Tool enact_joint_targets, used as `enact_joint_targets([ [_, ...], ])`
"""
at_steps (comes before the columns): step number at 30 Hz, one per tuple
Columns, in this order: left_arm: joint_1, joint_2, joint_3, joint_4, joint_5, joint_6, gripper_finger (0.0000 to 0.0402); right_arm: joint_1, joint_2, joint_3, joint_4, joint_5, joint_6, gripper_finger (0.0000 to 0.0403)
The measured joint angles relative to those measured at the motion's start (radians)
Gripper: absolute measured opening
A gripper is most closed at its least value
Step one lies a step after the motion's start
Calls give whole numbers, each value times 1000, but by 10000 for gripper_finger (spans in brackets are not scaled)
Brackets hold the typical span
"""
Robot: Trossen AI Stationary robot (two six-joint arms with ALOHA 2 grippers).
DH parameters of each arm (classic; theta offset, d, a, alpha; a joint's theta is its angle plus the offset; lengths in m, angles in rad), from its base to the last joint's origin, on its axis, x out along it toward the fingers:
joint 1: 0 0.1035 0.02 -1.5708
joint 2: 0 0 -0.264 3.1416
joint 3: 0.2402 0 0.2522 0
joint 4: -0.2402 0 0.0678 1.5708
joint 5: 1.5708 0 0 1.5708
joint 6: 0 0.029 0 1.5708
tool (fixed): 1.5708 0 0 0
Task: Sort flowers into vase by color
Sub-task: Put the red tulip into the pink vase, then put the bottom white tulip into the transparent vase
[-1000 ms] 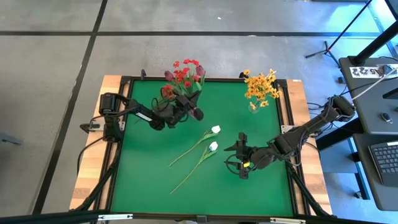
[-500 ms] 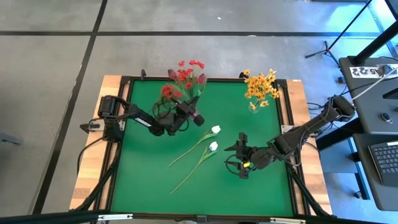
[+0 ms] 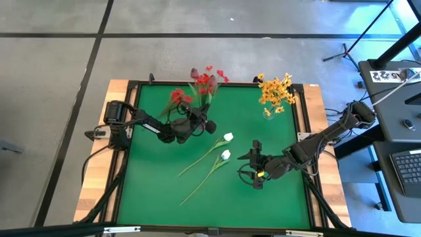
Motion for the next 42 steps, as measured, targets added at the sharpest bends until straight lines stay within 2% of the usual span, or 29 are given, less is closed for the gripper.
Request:
enact_joint_targets([
  [3, -6, 0, 0, 0, 4, 0, 0, 0, 0, 0, 0, 0, 0, 232],
  [9, -52, 0, 0, -3, -68, 29, 13, 0, 0, 0, -1, 0, 6, 232],
  [15, -102, 0, 0, -3, -114, 84, 57, 0, 0, 0, 0, 0, 8, 232],
  [28, -175, 0, 0, -16, -214, 88, 167, 0, 0, 0, -1, 0, 8, 232],
  [32, -208, -7, 0, -18, -267, 127, 189, 0, 0, 0, -1, 0, 8, 232],
  [37, -278, -88, 0, -28, -321, 173, 193, 0, 0, 0, -1, 0, 8, 232],
  [42, -360, -229, 0, -94, -406, 258, 193, 0, 0, 0, -2, 0, 8, 232],
])
